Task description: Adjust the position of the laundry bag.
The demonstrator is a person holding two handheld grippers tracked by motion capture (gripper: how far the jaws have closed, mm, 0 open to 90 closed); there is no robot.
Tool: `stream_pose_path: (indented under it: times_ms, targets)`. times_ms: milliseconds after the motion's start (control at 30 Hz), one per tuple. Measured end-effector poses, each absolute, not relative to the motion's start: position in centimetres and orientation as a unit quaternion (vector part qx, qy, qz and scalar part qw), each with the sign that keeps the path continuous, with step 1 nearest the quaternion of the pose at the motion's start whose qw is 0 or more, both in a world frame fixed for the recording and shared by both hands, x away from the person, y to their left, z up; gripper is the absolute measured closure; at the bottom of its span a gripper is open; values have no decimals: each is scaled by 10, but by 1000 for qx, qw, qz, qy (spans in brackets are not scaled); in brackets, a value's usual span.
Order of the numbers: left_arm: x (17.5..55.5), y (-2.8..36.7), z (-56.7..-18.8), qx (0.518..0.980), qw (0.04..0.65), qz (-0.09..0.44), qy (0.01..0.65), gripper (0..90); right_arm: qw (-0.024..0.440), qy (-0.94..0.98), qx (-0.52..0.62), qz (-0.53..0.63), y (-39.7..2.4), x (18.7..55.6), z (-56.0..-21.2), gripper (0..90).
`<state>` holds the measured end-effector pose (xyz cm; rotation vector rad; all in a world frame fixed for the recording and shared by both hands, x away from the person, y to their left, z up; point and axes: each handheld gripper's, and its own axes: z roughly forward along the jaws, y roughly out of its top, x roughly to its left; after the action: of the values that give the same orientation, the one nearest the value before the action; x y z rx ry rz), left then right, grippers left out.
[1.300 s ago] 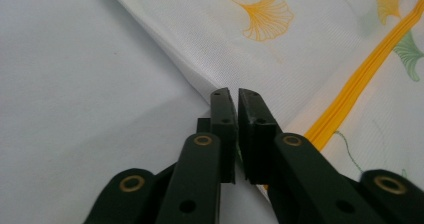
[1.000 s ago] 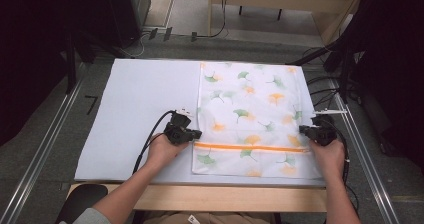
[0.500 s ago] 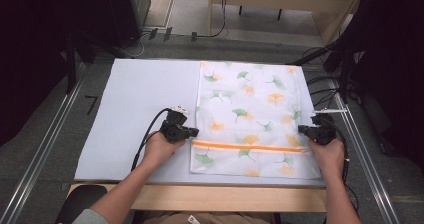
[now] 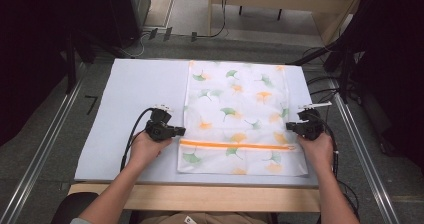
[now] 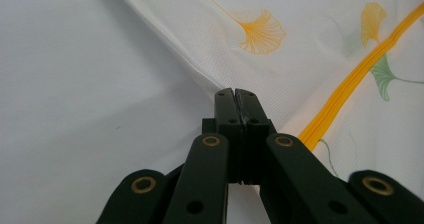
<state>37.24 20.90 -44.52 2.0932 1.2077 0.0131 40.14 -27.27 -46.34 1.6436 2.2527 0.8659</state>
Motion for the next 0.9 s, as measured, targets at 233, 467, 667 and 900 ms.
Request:
stream_pose_path:
  times_ms: [233,467,667,900]
  targets:
    - [367,231,-443,810,341,13,477,900,92,780,536,310,-250,407,-459,899]
    - [362,251,-440,806,338,10,486,900,82,792,519,310,-235,406,-457,899]
    - [358,267,-438,806,331,11,491,900,74,802,503,315,-221,403,-456,899]
    - [357,280,-436,806,324,7,495,900,68,807,492,321,-209,401,-455,899]
